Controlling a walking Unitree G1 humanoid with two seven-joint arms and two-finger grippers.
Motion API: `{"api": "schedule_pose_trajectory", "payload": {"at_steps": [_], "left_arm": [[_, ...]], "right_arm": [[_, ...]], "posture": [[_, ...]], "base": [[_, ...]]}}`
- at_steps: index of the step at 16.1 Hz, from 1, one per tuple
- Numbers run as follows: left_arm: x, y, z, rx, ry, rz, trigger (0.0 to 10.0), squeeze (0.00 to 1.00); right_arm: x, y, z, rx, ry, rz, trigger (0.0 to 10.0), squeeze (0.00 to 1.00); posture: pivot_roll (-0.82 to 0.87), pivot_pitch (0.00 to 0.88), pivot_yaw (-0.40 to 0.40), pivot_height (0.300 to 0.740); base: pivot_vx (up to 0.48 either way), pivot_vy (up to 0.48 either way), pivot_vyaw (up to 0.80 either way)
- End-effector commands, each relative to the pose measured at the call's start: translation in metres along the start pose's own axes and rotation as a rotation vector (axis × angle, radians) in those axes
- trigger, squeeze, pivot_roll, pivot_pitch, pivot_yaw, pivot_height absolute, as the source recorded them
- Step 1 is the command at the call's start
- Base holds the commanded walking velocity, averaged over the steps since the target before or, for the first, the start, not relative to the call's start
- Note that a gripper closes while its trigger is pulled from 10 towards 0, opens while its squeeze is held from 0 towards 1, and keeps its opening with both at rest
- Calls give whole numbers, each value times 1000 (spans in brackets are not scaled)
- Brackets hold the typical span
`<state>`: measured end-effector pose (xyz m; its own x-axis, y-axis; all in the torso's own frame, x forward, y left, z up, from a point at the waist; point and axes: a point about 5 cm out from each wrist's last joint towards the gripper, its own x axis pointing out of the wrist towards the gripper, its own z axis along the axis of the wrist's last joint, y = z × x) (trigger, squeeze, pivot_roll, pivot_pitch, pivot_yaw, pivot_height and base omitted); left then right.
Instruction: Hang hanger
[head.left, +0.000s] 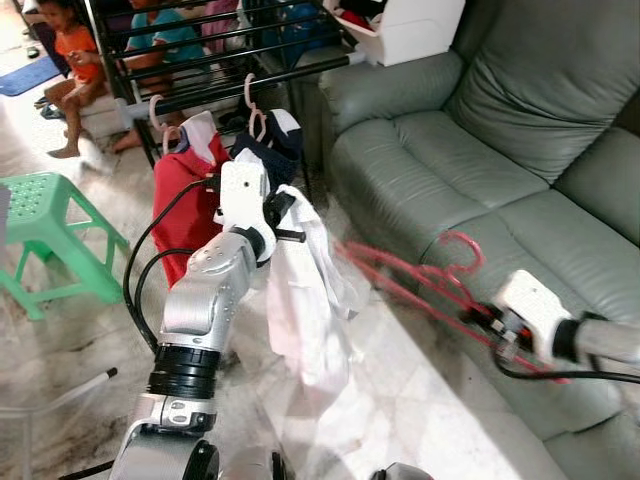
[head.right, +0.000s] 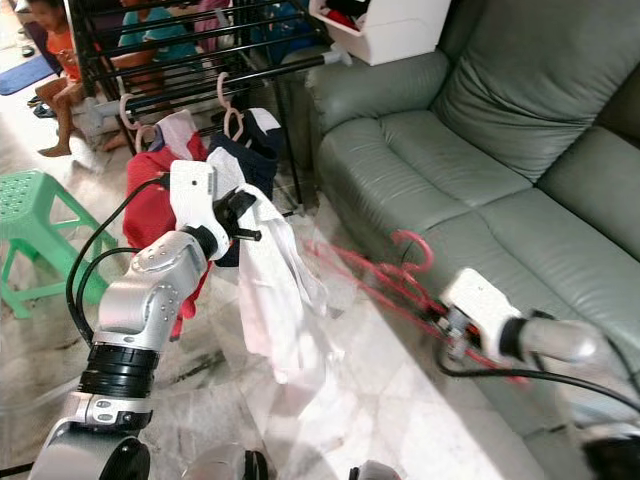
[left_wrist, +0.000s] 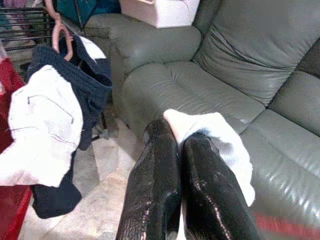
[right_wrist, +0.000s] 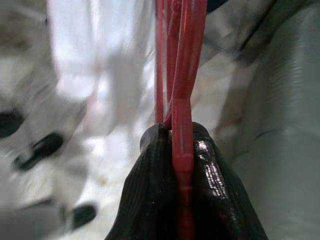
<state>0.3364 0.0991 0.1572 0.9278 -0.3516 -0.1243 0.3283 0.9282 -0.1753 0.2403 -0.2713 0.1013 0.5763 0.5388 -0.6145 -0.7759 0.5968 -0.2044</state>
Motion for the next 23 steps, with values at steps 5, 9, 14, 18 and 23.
{"api": "schedule_pose_trajectory", "payload": {"at_steps": [5, 9, 14, 18, 23], "left_arm": [[2, -6, 30, 25, -104, -19, 10000, 0], [-3, -19, 37, 6, -124, -102, 10000, 0], [-4, -26, 39, 9, -131, -134, 10000, 0], [-5, -29, 42, 6, -133, -154, 10000, 0], [-13, -48, 53, 12, -151, -284, 10000, 0]], "right_arm": [[-6, 0, -3, 10, 50, 56, 10000, 0], [3, -6, -6, 7, 53, -6, 10000, 0], [7, -4, -6, 23, 44, 12, 10000, 0], [6, -5, -10, 29, 49, 4, 10000, 0], [14, -9, -11, 28, 44, -41, 10000, 0]], "posture": [[-60, 0, 25, 740], [-51, 0, 19, 740], [-51, 0, 17, 740], [-57, 0, 21, 740], [-49, 0, 15, 740]], "base": [[0, 0, 0], [0, 0, 0], [0, 0, 0], [0, 0, 0], [0, 0, 0]]}}
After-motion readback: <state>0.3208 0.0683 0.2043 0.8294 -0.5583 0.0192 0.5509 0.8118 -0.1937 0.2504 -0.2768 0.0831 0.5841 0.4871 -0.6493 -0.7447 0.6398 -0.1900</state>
